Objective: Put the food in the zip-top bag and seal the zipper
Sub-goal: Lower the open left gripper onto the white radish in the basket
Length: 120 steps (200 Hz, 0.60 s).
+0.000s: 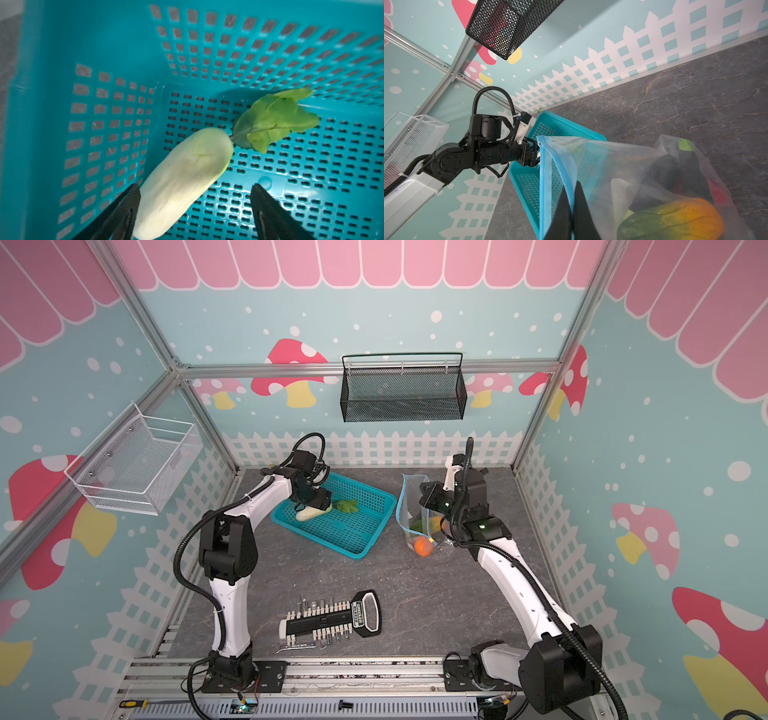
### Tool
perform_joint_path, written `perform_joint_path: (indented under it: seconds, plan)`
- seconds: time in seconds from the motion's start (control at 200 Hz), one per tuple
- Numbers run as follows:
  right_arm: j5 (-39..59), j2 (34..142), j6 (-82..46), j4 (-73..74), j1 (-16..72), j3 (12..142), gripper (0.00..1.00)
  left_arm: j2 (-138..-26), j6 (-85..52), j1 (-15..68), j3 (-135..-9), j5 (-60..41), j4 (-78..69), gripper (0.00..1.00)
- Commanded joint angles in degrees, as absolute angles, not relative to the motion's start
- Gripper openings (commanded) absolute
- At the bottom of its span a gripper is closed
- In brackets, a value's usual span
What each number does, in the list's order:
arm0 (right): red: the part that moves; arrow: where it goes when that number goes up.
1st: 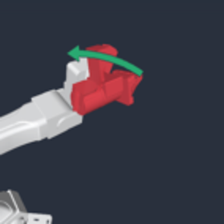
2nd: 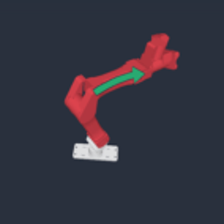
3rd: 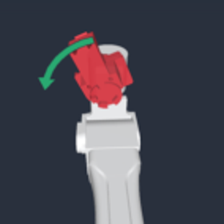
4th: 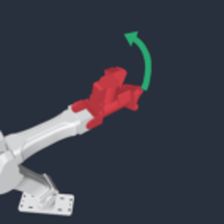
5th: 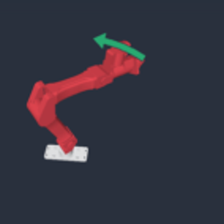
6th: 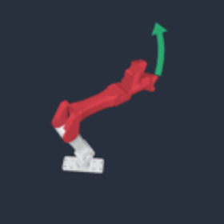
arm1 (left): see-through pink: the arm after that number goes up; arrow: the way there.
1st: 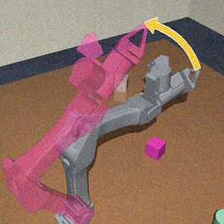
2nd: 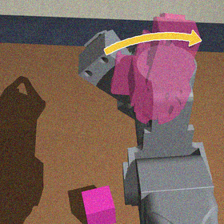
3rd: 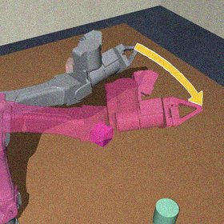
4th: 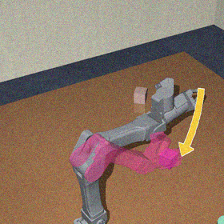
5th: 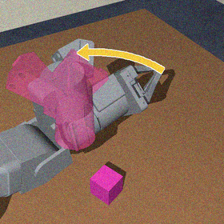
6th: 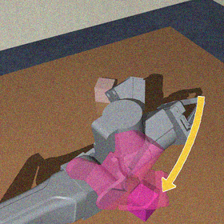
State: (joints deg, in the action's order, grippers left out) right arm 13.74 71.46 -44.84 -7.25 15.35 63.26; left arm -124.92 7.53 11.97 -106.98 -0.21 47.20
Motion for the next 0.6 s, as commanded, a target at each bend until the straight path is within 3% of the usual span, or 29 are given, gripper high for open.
perform_joint_path:
  seconds: [0.0,0.595]
  plan:
    - [13.66,69.87,-44.55,-6.33,15.03,62.51,0.03,-126.15,10.01,12.23,-109.17,-1.58,50.24,0.84]
    - [13.07,69.84,-44.55,-7.21,15.03,63.26,0.02,-130.76,8.84,11.26,-110.23,-0.97,50.89,0.84]
